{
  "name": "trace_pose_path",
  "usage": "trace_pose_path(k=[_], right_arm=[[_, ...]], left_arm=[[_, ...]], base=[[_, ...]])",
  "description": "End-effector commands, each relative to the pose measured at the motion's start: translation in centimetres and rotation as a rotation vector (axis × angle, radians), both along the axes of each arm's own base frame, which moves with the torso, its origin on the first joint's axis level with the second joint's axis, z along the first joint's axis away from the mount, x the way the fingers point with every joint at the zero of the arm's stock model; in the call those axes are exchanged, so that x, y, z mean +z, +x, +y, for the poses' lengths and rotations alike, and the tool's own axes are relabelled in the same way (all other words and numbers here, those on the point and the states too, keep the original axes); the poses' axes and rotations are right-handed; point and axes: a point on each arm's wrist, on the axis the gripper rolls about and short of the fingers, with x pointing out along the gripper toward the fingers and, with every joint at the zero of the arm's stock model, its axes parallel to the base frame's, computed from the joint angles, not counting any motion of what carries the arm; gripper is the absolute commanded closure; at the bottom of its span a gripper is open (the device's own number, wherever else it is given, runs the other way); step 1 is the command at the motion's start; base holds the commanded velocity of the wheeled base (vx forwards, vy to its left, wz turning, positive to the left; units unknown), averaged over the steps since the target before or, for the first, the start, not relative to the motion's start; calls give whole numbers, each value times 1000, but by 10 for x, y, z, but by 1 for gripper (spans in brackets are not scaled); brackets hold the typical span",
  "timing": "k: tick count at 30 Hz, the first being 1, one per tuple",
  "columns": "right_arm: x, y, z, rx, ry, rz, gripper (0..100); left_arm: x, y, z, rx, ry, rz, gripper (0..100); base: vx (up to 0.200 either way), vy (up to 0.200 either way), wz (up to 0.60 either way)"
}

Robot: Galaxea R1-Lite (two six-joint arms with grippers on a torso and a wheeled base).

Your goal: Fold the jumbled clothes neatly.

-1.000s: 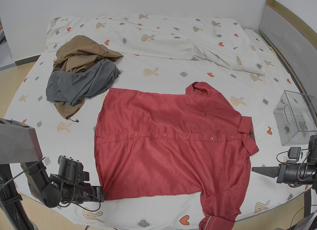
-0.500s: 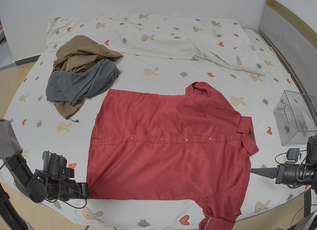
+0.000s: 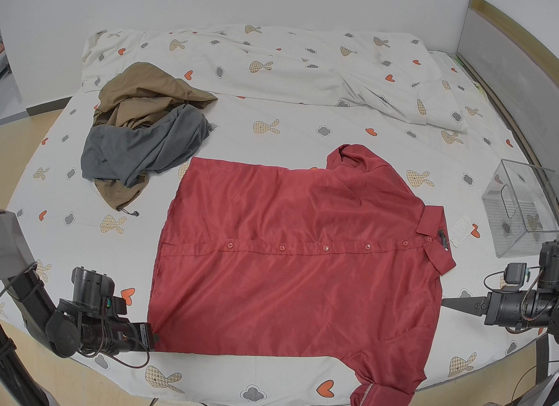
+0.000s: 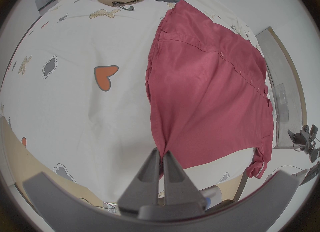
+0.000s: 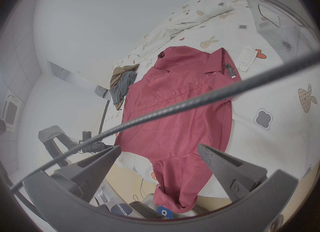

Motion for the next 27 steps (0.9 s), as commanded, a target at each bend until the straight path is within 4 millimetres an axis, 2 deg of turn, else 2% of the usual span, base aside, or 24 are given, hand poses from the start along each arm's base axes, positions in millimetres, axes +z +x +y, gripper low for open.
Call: trace_pose_path(k=[1,4,8,13,17,18,21,22,23,25,27], right_arm=[[-1,0,0,-1,1,4,0],[-2,2,-2,-13,-2,12,0],[-3,10,-7,-51,-15,16,0],[-10,26,-29,-166,-27,53,0],[-30,35,-35,-185,-20,151,0],[-38,38,-36,-178,-23,179,0],[-61,47,-37,-139,-48,249,0],[-62,48,-38,-135,-51,252,0],[-72,56,-39,-109,-71,264,0],[-79,62,-40,-95,-82,266,0],[-92,76,-43,-85,-80,287,0]], left_arm=[[-1,0,-1,-4,0,6,0],[3,-1,-1,-3,-3,-14,0],[19,-3,1,5,-11,-84,0],[52,-6,5,46,7,-226,0],[81,4,3,65,2,-256,0],[93,11,0,73,-15,-260,0],[120,21,-14,46,-66,-259,0],[122,21,-15,39,-71,-256,0],[132,25,-25,-11,-112,-256,0],[136,28,-33,-63,-156,-247,0],[131,37,-42,-163,-248,-205,0]], base=[[0,0,0],[0,0,0],[0,0,0],[0,0,0],[0,0,0],[0,0,0],[0,0,0],[0,0,0],[0,0,0],[0,0,0],[0,0,0]])
